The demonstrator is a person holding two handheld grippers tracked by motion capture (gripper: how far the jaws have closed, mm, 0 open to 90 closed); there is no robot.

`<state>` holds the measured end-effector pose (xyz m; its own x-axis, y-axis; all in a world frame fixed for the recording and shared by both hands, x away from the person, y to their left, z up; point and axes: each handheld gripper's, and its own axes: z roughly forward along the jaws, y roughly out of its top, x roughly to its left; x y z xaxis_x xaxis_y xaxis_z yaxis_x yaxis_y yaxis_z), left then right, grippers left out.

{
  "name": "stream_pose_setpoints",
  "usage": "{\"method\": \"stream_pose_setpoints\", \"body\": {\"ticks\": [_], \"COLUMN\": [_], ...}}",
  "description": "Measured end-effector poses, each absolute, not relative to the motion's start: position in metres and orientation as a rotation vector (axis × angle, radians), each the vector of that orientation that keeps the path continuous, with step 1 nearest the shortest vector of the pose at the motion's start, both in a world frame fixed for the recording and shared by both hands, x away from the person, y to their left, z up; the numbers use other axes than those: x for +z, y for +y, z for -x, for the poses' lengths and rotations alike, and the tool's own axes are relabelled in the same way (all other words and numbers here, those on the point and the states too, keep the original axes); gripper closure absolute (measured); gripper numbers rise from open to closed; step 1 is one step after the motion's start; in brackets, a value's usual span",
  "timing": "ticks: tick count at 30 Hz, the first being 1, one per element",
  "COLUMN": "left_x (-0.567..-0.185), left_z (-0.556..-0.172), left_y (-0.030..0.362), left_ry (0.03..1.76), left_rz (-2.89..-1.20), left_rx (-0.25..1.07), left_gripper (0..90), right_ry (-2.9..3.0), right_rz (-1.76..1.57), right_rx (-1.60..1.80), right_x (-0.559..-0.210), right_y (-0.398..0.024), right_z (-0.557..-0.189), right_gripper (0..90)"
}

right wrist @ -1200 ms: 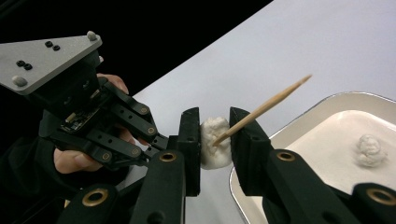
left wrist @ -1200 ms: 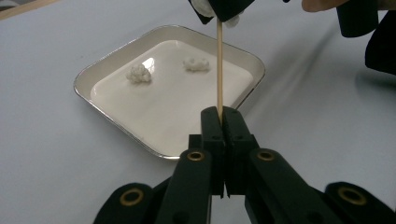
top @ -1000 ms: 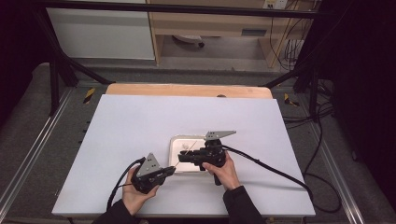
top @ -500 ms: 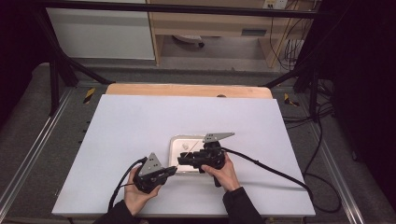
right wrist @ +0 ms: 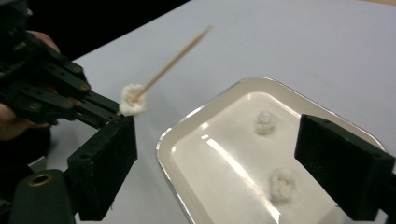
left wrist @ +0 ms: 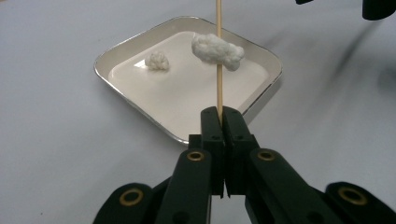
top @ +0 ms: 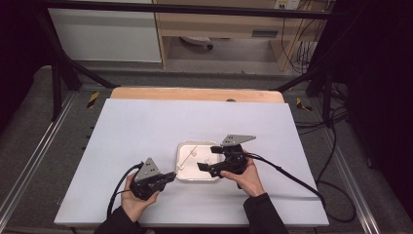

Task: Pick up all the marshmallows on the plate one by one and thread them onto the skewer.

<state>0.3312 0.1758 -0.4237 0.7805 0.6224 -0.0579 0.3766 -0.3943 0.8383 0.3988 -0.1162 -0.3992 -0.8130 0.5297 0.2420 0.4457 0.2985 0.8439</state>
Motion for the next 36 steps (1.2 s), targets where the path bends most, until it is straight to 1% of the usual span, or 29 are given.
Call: {"method": "stream_pose_setpoints", "body": {"ticks": [4,14,22,31,36], "left_x": [-0.424,-0.425,-0.425,-0.425,-0.426], "left_z": [-0.332,-0.333,-0.333,-0.333,-0.333], "left_y": [0.181,0.186,0.186,0.185,0.185], "left_ry": [0.756,0.765,0.765,0.763,0.76], "left_rz": [-2.024,-2.029,-2.029,-2.03,-2.03], "left_rx": [0.326,0.33,0.326,0.323,0.324], "left_gripper": [88.8,88.8,88.8,88.8,88.8], "right_ry": [2.474,2.485,2.497,2.529,2.537], "right_rz": [-0.936,-0.981,-0.947,-0.933,-0.923], "right_rx": [1.449,1.288,1.249,1.177,1.171], "right_x": [-0.405,-0.419,-0.43,-0.445,-0.449], "right_y": [-0.119,-0.117,-0.114,-0.109,-0.108], "right_z": [-0.403,-0.421,-0.429,-0.432,-0.433], "right_gripper": [10.7,10.6,27.5,49.1,57.2]}}
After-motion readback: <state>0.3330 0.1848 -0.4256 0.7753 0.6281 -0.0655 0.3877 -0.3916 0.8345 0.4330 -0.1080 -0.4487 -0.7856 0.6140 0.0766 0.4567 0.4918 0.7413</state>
